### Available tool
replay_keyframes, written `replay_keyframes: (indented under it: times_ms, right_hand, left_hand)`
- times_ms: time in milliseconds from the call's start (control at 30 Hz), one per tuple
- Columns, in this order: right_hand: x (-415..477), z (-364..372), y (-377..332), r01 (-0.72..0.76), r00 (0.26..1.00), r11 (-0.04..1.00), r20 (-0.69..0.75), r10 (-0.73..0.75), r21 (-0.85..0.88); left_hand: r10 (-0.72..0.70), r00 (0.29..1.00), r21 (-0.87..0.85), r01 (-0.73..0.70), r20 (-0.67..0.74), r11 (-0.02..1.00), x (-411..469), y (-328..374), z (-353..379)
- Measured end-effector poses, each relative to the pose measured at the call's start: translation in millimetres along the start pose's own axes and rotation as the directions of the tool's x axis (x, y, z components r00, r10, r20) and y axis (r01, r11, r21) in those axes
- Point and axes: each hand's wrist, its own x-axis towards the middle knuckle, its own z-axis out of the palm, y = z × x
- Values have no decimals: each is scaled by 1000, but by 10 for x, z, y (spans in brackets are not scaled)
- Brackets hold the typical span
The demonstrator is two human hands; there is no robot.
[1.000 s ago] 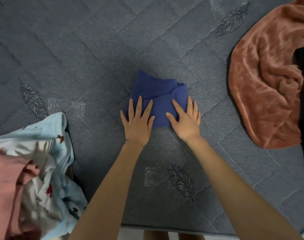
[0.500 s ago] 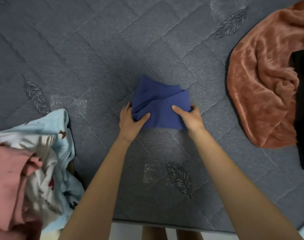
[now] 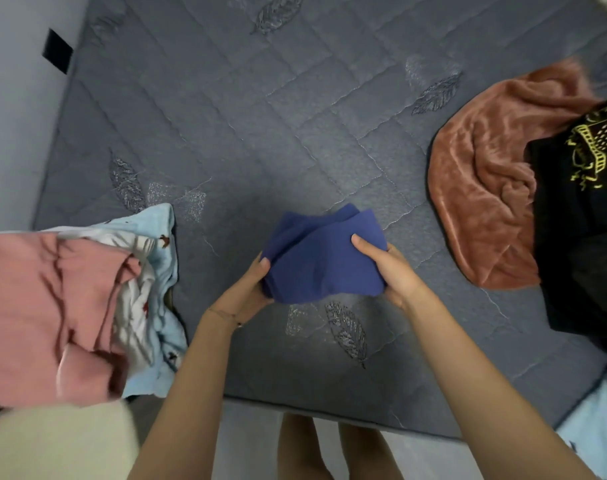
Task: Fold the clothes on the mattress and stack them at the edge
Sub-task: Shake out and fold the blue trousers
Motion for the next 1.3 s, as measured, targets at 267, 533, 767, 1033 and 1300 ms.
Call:
replay_keyframes:
  times_ms: [267, 533, 767, 1033, 1300]
  right_hand:
    - [-1155, 382, -352, 103, 994, 993, 41, -101, -64]
    - [-1747, 1105, -405, 267, 962, 961, 74, -262, -72]
    - [-1834, 2093, -85, 314, 949, 943, 12, -314, -108]
    - [-1895, 3633, 539, 352, 935, 933, -15, -354, -69]
    - [-1525, 4406, 922, 327, 939, 928, -55, -341, -176]
  left_hand:
    - [317, 945, 146, -303, -82, 942, -1223, 87, 379]
    - [359, 920, -85, -375, -156, 923, -1842, 390, 1]
    - [431, 880, -30, -445, -199, 895, -2325, 760, -838]
    - [538, 783, 119, -529, -312, 840, -3032, 1198, -2263]
    - [580, 713, 336, -476, -394, 813, -2918, 1513, -3138]
